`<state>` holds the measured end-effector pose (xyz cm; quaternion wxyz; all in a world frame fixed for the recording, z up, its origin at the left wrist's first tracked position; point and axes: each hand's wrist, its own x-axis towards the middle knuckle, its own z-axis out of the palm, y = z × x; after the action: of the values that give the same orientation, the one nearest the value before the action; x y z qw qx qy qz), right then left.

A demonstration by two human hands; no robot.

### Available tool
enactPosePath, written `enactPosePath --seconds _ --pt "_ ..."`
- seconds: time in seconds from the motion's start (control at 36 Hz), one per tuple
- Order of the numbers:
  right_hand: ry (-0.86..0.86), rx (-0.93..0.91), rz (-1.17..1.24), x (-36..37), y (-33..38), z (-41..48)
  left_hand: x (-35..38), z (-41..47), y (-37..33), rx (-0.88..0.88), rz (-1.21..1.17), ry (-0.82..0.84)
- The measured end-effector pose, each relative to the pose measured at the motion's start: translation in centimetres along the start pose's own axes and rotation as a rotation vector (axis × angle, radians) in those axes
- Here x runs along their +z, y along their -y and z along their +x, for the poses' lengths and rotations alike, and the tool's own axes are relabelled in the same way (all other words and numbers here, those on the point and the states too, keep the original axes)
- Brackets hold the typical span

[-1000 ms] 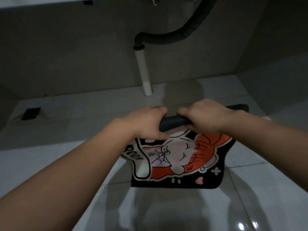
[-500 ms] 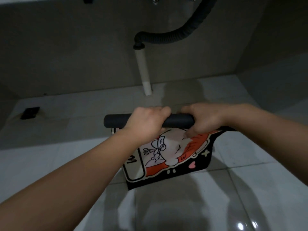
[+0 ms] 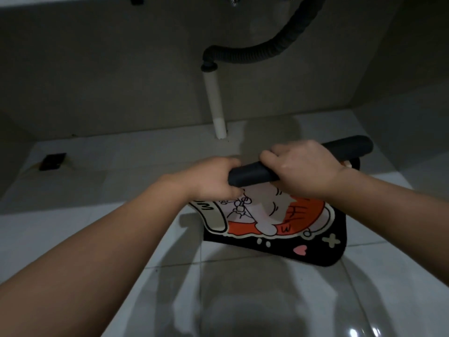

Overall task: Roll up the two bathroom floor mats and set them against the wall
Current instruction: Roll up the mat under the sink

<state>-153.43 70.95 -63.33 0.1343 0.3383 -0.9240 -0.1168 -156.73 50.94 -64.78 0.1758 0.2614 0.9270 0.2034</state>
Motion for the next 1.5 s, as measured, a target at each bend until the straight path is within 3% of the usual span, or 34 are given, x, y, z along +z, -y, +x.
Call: enactPosePath --seconds 0.11,0.22,0.36,0.47,0.58,0.69,0.81,0.86,0.97,1.08,1.19,1.31,1.39,1.5 --pt "0.047 0.067 0.045 0.2 0.3 0.2 0.7 0.0 0.2 0.045 0.215 -0.147" --pt "0.394 0.23 0.281 -0.4 -0.2 1.1 1.7 -0.2 0.4 0.187 0.499 -0.354" --pt "0.62 0.364 0.718 0.1 -1.0 1.2 2.2 -0.2 0.3 0.309 0.509 -0.529" --pt "0.542 0.361 0.654 0.6 -0.7 1.2 1.9 -0.1 0.2 0.279 0.497 -0.485" --pt "0.312 0.216 0.299 0.6 0.2 0.7 0.7 0.3 0.1 0.096 0.431 -0.206" --pt "0.107 0.05 0.063 0.5 0.4 0.3 0.0 0.3 0.5 -0.032 0.092 0.035" --pt "-0.035 0.015 -0.001 1.2 0.4 0.0 0.4 0.2 0.6 0.002 0.149 -0.045" --pt "0.065 0.064 0.072 1.1 0.5 0.2 0.7 0.2 0.6 0.052 0.28 -0.14" --pt "0.468 0.238 0.338 -0.2 0.0 1.1 1.6 0.1 0.9 0.194 0.507 -0.323" --pt "0.593 0.352 0.66 0.4 -0.8 1.1 2.0 -0.1 0.7 0.238 0.527 -0.443" --pt "0.517 0.338 0.547 0.3 -0.6 1.0 1.7 0.1 0.5 0.216 0.514 -0.425" --pt "0.26 0.178 0.213 0.7 -0.2 0.2 0.8 0.6 0.4 0.073 0.397 -0.2" --pt "0.103 0.058 0.028 0.9 -0.3 -0.1 0.2 0.6 0.5 -0.016 0.134 -0.033" --pt "0.019 0.02 -0.034 1.1 -0.4 -0.1 0.0 0.8 0.5 -0.029 0.081 0.009"
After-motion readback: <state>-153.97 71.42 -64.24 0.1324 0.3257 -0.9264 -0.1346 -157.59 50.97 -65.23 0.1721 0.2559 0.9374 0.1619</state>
